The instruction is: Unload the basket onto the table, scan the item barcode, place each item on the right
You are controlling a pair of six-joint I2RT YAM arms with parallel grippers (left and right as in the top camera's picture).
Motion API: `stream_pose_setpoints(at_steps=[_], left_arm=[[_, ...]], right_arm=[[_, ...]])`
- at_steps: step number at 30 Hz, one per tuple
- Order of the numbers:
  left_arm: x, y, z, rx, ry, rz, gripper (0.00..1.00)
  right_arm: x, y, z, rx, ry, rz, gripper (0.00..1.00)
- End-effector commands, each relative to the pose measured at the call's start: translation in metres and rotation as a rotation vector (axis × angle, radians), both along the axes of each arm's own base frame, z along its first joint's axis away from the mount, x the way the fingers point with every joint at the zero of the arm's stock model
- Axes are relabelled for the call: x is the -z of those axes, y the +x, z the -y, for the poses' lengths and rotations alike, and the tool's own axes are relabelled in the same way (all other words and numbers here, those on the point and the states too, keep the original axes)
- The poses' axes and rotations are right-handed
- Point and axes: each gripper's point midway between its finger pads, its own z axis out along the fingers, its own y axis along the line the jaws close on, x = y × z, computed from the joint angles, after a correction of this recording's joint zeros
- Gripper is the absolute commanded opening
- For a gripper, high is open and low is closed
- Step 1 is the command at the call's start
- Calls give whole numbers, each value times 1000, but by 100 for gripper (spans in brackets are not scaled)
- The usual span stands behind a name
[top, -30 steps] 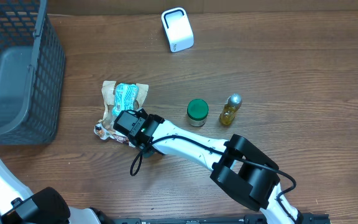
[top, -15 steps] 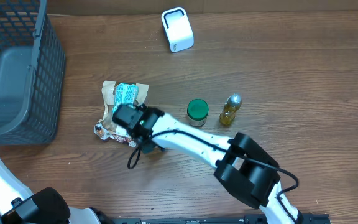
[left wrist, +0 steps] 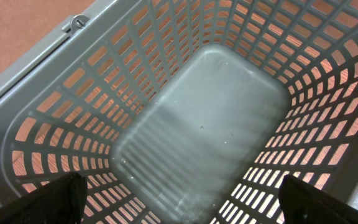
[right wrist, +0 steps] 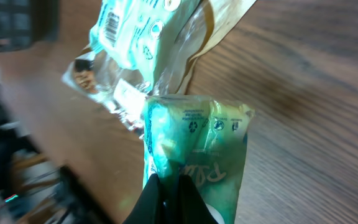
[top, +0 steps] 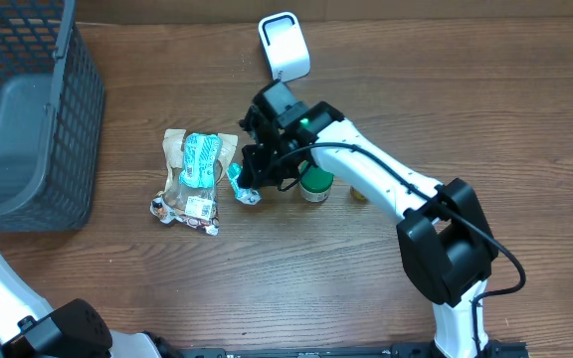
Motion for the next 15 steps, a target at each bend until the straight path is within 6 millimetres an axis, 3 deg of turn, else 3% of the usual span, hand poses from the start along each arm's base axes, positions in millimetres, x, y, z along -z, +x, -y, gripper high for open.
stream_pose_setpoints(at_steps=[1,15], left_arm=[[-4,3,0,21,11,4,100],[-4,3,0,21,11,3,100]], right_arm=[[-13,-22,-9,-55,152,-107,4],[39,-23,-3,-9,168,-73,4]])
